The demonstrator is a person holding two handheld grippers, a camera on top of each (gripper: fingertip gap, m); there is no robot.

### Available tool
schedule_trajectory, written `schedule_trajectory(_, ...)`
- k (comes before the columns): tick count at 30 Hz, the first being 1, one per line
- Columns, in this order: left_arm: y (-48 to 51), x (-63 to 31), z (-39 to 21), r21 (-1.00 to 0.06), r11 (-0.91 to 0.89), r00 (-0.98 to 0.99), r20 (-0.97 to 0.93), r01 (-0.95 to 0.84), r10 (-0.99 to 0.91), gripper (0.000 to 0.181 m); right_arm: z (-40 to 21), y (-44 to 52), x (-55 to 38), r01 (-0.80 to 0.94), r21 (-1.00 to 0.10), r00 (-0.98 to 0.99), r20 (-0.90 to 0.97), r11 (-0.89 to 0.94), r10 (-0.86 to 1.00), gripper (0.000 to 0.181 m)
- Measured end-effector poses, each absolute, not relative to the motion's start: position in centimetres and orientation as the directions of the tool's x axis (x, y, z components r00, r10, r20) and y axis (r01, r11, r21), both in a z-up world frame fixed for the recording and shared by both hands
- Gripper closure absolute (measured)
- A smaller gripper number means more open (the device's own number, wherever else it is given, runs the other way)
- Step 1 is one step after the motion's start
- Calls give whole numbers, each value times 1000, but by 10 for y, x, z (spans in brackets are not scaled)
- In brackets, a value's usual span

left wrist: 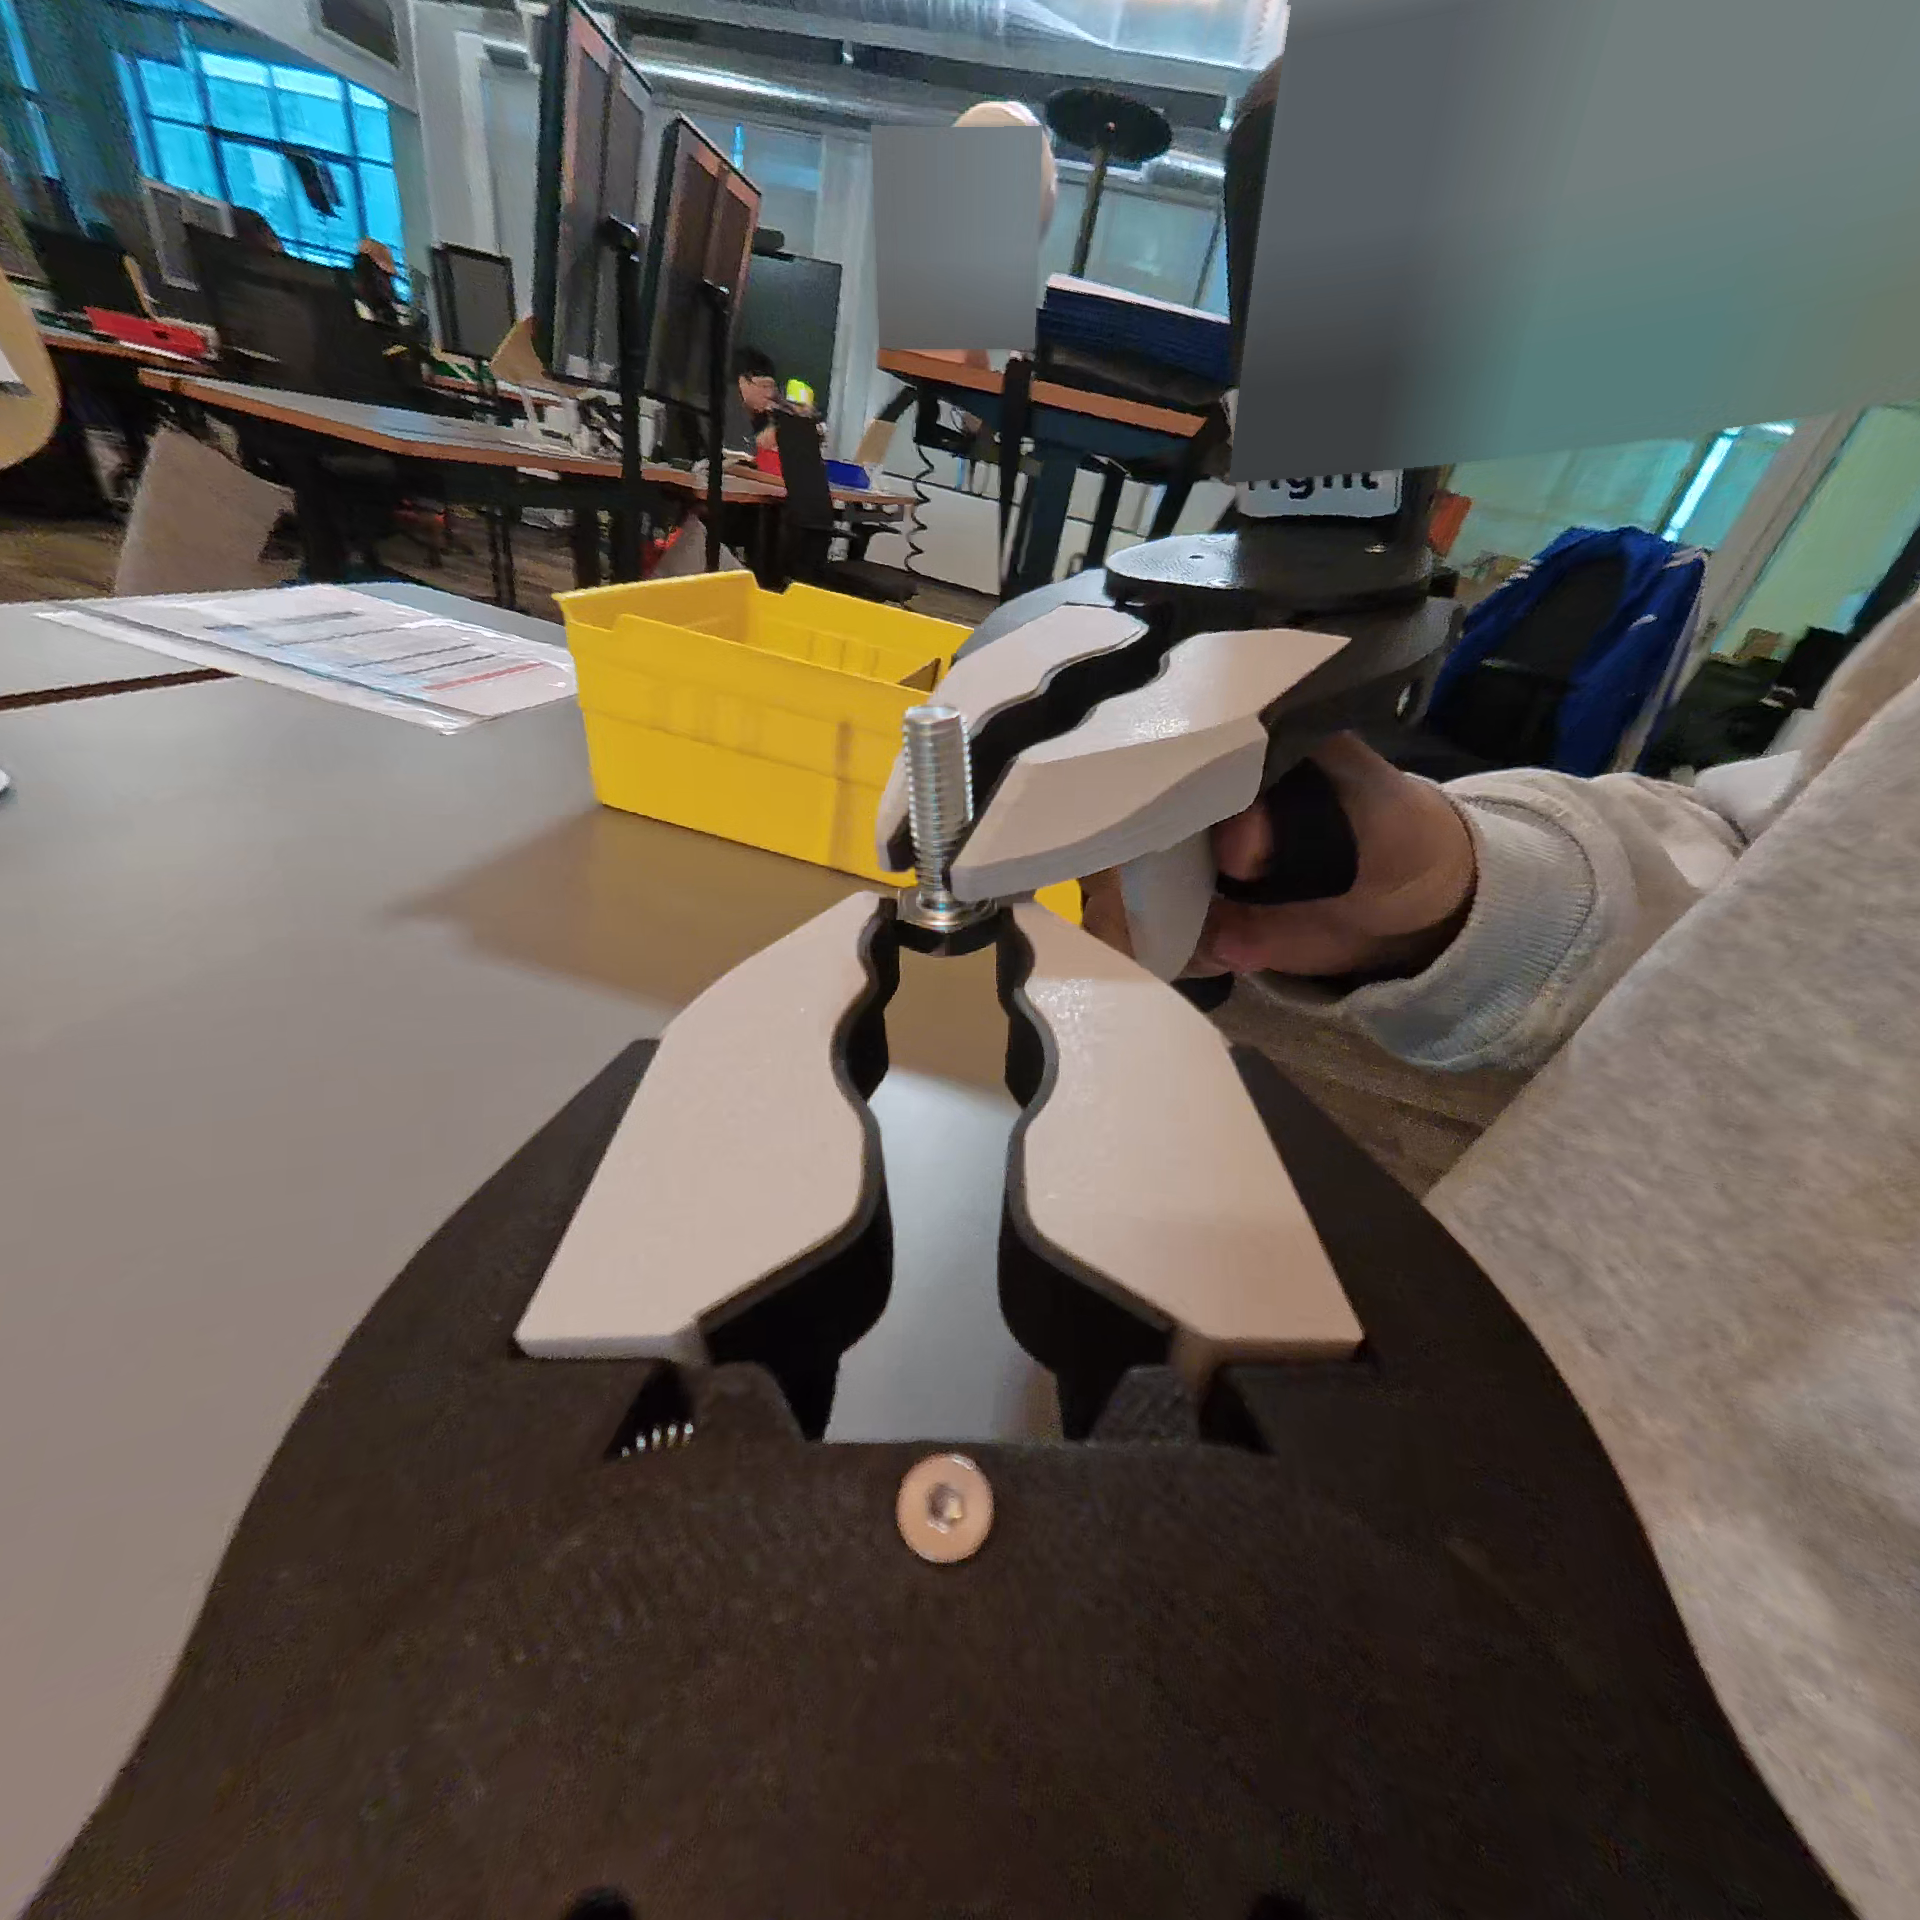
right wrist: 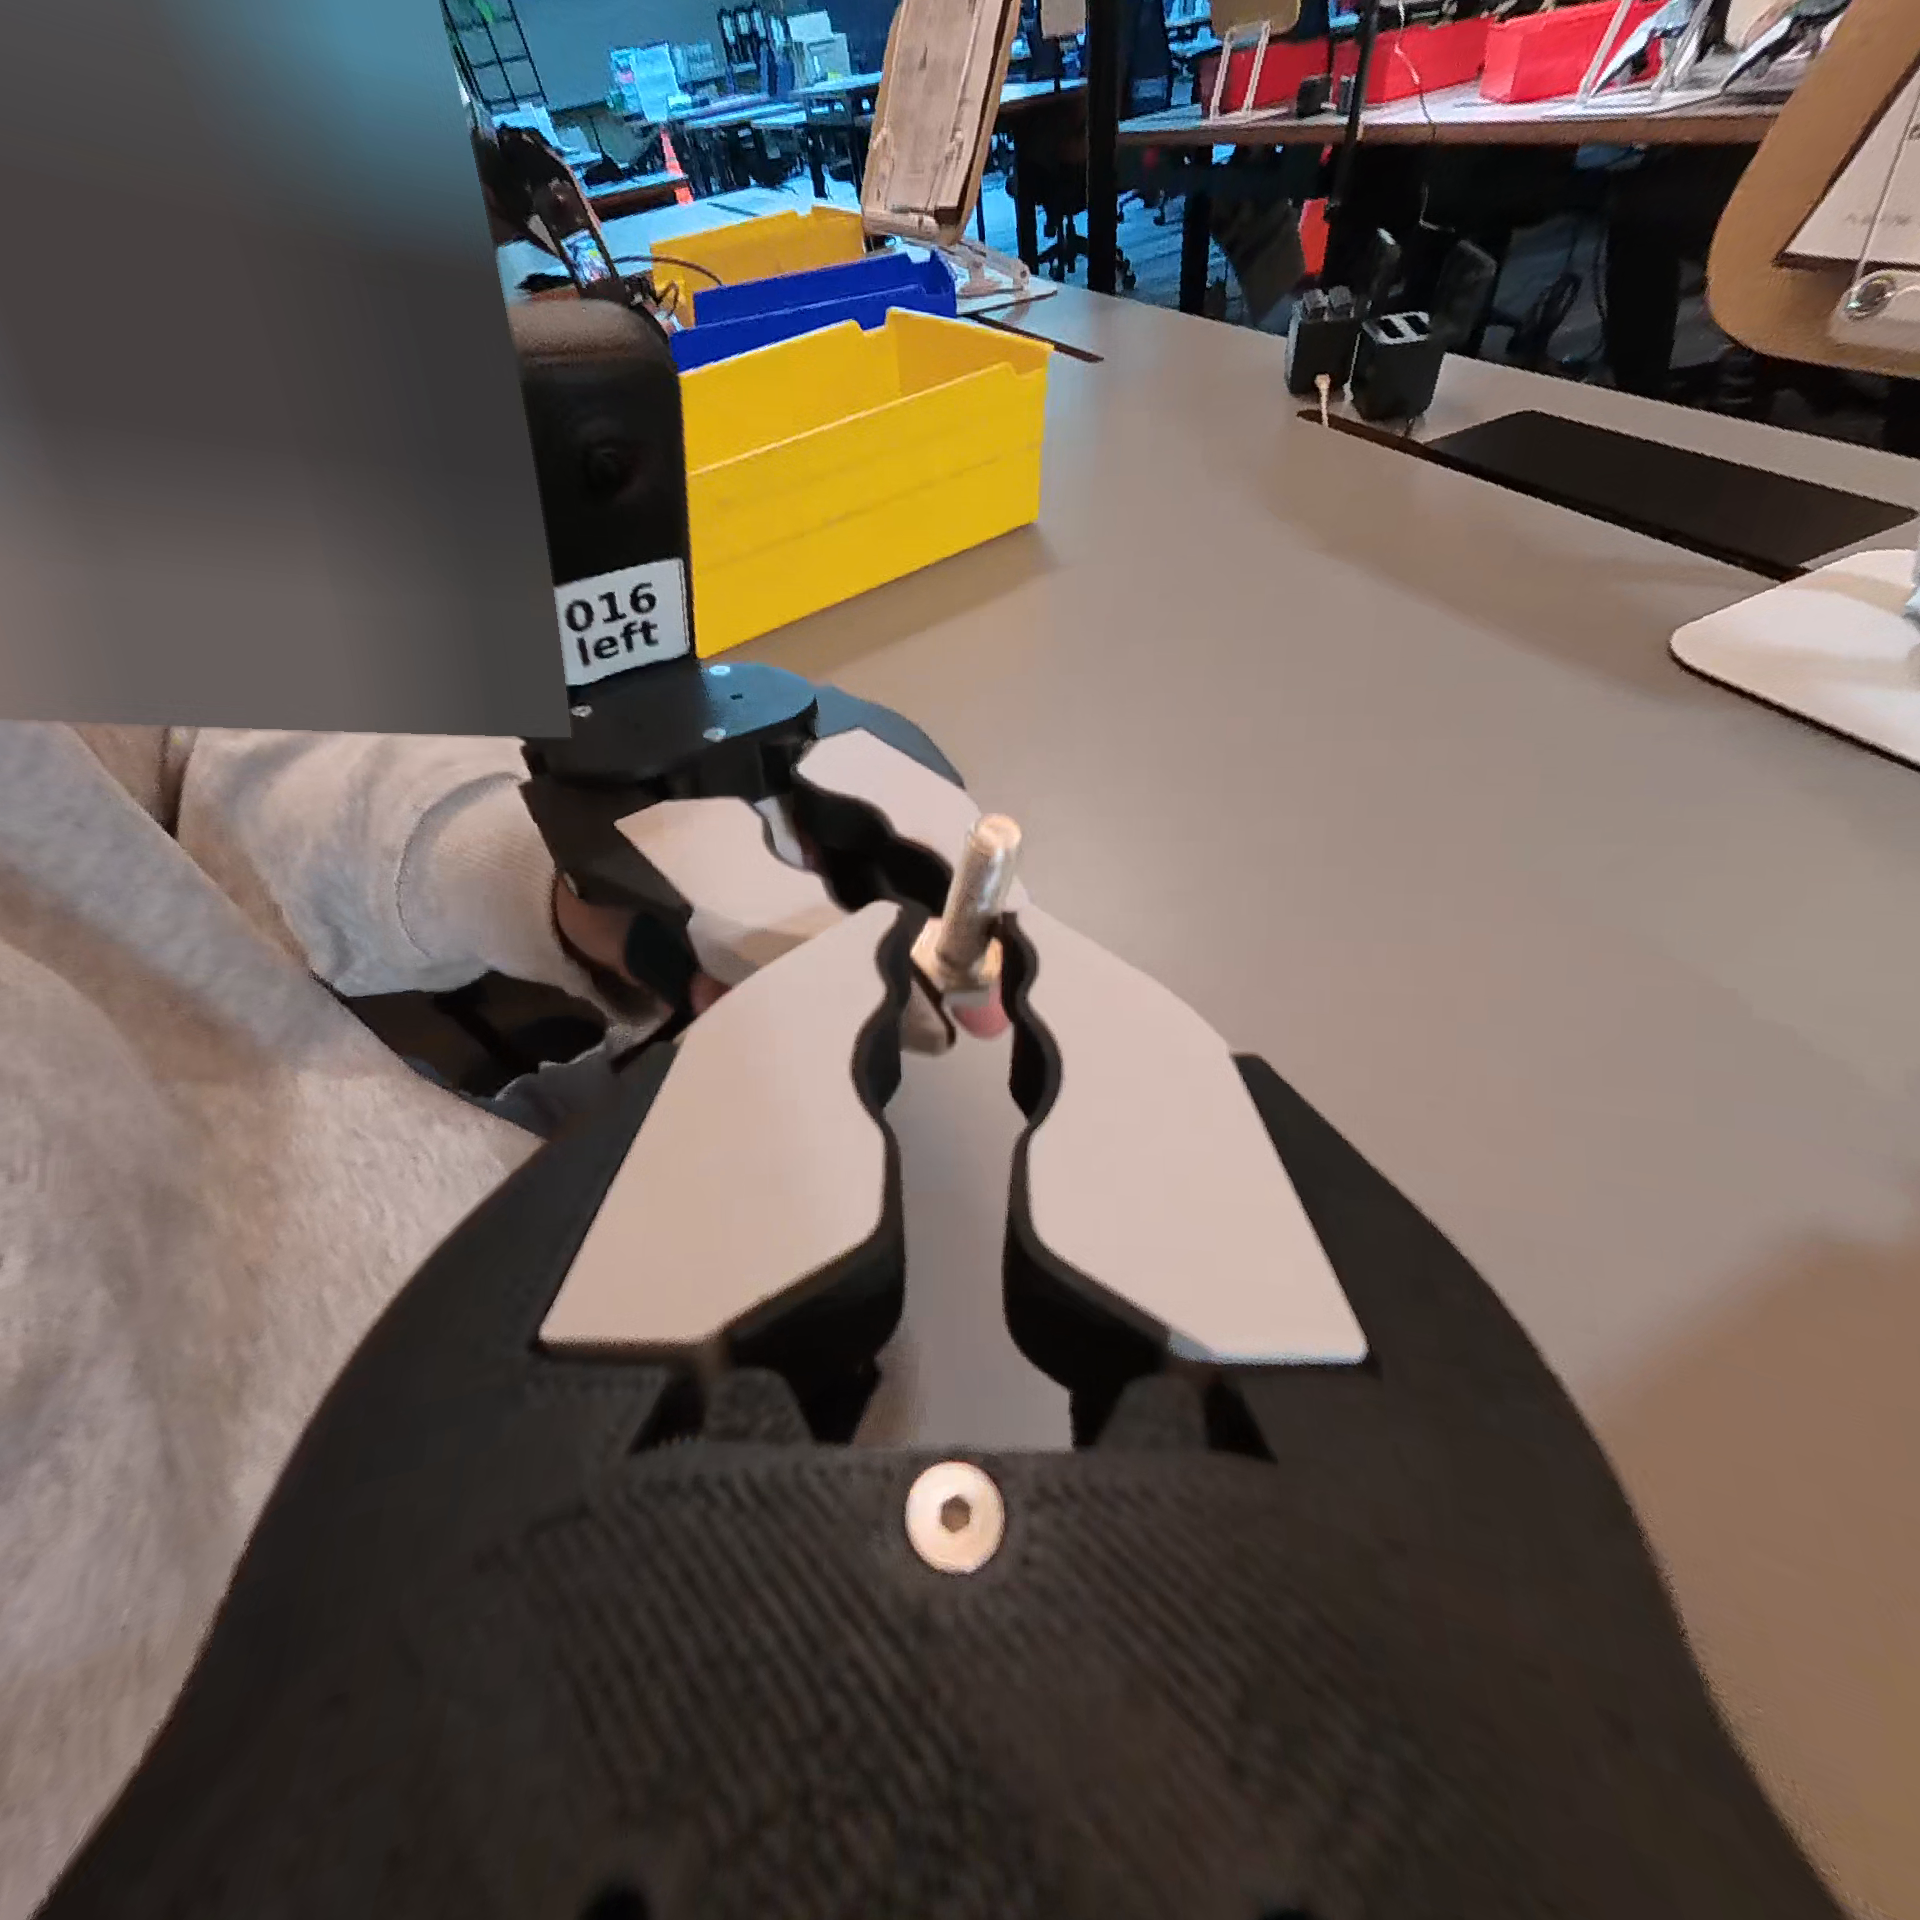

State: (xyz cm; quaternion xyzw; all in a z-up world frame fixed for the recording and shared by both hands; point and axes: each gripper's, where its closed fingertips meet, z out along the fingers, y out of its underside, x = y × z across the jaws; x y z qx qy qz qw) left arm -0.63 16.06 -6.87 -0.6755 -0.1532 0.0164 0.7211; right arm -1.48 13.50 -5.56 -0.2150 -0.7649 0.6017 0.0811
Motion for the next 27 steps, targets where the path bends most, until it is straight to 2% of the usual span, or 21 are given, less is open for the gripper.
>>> schedule_trajectory(2, 159, -8, -66, -978, 101, 948, 204, 185, 244, 162, -54, 133, -13, 223, -958, -895, -128, 182, 427, 172)
schedule_trajectory(4, 151, -22, -58, -969, 165, 915, 232, 186, 330, 127, -52, 135, -15, 220, -955, -894, -117, 197, 433, 172)
schedule_trajectory(6, 147, -29, -58, -966, 157, 901, 250, 207, 354, 110, -40, 155, -32, 173, -955, -864, -30, 240, 503, 172)
schedule_trajectory(8, 145, -32, -60, -967, 153, 894, 247, 203, 374, 109, -18, 205, -64, 122, -929, -762, 138, 349, 633, 172)
schedule_trajectory(10, 148, -31, -63, -972, 135, 898, 230, 192, 375, 110, 3, 278, -101, 148, -864, -590, 314, 481, 744, 172)
schedule_trajectory(11, 150, -29, -65, -975, 120, 902, 218, 186, 373, 110, 11, 318, -119, 187, -825, -499, 388, 534, 775, 172)
schedule_trajectory(13, 152, -28, -66, -982, 101, 905, 189, 163, 382, 111, -13, 391, -148, 445, -691, -431, 392, 570, 813, 172)
schedule_trajectory(15, 149, -32, -66, -989, 77, 889, 150, 129, 433, 111, -66, 429, -156, 724, -484, -477, 164, 491, 864, 172)
schedule_trajectory(16, 147, -34, -66, -991, 65, 884, 131, 114, 448, 111, -85, 434, -159, 782, -413, -489, 57, 466, 871, 172)
schedule_trajectory(17, 146, -35, -65, -993, 55, 880, 119, 105, 460, 112, -101, 438, -163, 811, -354, -495, 7, 466, 869, 172)
schedule_trajectory(21, 145, -37, -66, -995, 32, 872, 102, 98, 478, 115, -148, 458, -166, 857, -49, -512, 37, 513, 858, 171)
schedule_trajectory(27, 143, -40, -72, -992, 24, 870, 118, 121, 479, 116, -166, 456, -170, 849, 89, -525, 22, 521, 851, 171)
